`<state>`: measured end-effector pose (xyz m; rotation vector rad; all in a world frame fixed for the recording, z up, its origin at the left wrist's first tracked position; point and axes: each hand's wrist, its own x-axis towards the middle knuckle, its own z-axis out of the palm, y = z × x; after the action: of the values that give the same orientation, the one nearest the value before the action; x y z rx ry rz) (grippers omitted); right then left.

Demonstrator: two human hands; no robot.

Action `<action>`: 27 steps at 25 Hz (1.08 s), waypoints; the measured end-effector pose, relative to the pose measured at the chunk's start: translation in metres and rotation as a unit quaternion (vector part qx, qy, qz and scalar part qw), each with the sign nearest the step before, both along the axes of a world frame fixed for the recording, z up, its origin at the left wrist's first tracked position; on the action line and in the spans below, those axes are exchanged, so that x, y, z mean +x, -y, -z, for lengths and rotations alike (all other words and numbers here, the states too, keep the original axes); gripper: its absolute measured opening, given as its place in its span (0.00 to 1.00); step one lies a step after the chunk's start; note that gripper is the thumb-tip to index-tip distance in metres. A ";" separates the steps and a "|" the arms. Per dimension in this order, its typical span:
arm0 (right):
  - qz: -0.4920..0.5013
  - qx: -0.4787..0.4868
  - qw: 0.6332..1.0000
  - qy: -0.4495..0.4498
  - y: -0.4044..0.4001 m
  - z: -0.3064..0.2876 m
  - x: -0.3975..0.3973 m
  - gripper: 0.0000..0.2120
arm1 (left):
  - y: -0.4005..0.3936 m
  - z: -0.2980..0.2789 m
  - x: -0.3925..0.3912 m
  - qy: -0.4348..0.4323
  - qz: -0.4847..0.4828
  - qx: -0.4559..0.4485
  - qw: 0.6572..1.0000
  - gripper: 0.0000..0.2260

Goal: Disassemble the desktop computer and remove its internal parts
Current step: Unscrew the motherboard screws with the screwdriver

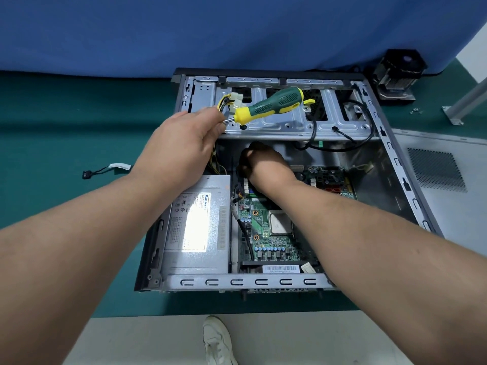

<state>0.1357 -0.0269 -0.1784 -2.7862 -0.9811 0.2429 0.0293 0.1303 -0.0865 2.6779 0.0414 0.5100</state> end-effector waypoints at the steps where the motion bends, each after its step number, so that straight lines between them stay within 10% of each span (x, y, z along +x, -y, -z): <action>1: 0.009 0.000 1.000 0.005 -0.002 0.000 -0.001 0.11 | 0.000 0.000 0.000 0.000 0.001 0.001 1.000 0.10; 27: -0.103 -0.050 0.993 0.020 0.006 -0.005 0.004 0.19 | 0.000 -0.003 0.000 -0.021 -0.004 0.008 1.000 0.09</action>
<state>0.1399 -0.0334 -0.1737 -2.7876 -1.3029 0.2707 0.0291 0.1300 -0.0835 2.7048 0.0597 0.4574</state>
